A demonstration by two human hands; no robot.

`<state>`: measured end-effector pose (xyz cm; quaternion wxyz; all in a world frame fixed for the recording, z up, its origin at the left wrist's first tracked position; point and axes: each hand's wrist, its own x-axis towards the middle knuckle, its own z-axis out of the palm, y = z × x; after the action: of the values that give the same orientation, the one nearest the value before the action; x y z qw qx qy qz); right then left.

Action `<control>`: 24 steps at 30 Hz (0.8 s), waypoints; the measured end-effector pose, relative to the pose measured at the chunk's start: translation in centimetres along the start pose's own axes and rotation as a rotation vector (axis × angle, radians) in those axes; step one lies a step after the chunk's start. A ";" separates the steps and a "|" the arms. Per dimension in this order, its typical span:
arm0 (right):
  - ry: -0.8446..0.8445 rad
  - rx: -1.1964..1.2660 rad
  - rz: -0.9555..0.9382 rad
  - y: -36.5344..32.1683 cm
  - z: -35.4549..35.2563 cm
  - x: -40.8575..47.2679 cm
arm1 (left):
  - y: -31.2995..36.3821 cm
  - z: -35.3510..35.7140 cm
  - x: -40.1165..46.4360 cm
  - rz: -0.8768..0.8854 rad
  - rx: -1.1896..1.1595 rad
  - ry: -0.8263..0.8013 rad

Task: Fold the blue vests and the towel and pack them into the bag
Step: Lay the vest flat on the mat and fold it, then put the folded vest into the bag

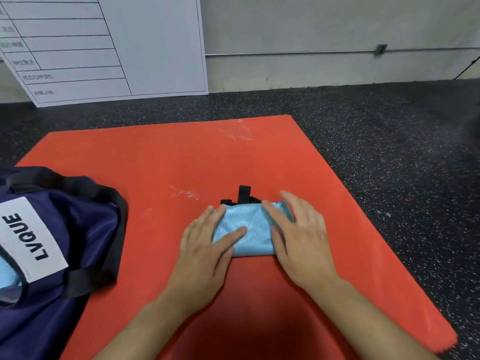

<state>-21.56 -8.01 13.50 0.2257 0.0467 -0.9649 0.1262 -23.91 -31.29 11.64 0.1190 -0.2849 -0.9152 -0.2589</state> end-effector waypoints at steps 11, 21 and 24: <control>-0.132 0.110 0.277 1.1 1.1 -1.3 | -0.5 -0.5 1.1 -0.393 -0.026 -0.195; -0.210 0.591 0.295 1.9 -0.2 0.4 | -0.5 0.0 2.0 -0.322 -0.262 -0.136; -0.207 0.672 0.299 1.9 -0.5 1.0 | -0.6 -0.3 2.0 -0.308 -0.433 -0.089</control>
<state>-22.55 -6.13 13.97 0.0784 -0.0106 -0.8835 0.4616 -25.84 -30.98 12.32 -0.0256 -0.1723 -0.8754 -0.4509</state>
